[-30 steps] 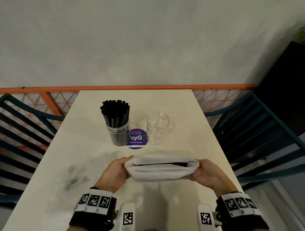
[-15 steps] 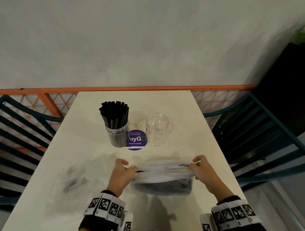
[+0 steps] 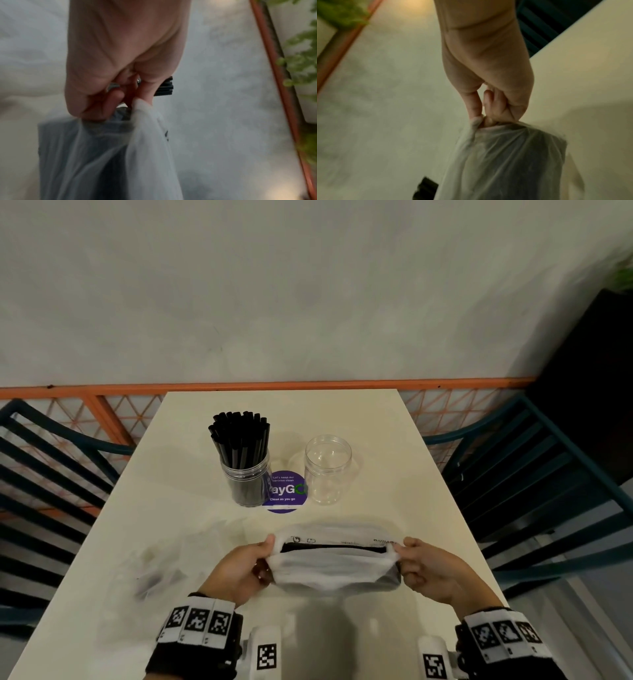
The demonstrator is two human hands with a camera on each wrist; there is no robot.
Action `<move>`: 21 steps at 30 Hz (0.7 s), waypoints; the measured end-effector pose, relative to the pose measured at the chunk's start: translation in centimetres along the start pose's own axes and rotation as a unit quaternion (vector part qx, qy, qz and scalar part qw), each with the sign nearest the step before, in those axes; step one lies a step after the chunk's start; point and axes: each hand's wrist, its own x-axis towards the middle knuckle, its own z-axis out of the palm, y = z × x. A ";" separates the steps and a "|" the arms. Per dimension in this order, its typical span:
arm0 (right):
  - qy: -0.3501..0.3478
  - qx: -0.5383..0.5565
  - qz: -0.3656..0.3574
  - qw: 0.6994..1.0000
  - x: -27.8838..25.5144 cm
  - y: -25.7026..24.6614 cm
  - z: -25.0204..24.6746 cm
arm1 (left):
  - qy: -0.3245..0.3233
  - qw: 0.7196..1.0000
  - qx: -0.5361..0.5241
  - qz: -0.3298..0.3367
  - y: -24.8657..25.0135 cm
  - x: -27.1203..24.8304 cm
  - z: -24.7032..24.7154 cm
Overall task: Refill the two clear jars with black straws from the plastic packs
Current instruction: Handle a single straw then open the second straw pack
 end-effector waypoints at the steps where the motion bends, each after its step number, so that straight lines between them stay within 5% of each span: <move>1: -0.022 0.035 0.013 0.999 -0.2 -0.1 -0.2 | 0.001 0.999 -0.028 -0.016 0.1 -0.1 -0.1; 7: -0.053 0.067 0.043 0.995 -1.0 -0.1 -1.0 | -0.033 0.996 -0.048 -0.071 0.1 -0.6 -0.9; 13: 0.015 -0.161 -0.061 0.985 -0.3 0.9 -0.8 | -0.061 0.993 0.100 -0.030 -0.7 -0.5 -0.5; 17: 0.007 -0.376 -0.150 0.914 -0.7 1.2 -0.6 | -0.007 0.968 0.242 0.069 -1.5 0.2 -0.3; 21: 0.080 -0.519 -0.259 0.811 0.0 2.2 0.6 | 0.118 0.930 0.299 0.178 -2.2 0.5 0.6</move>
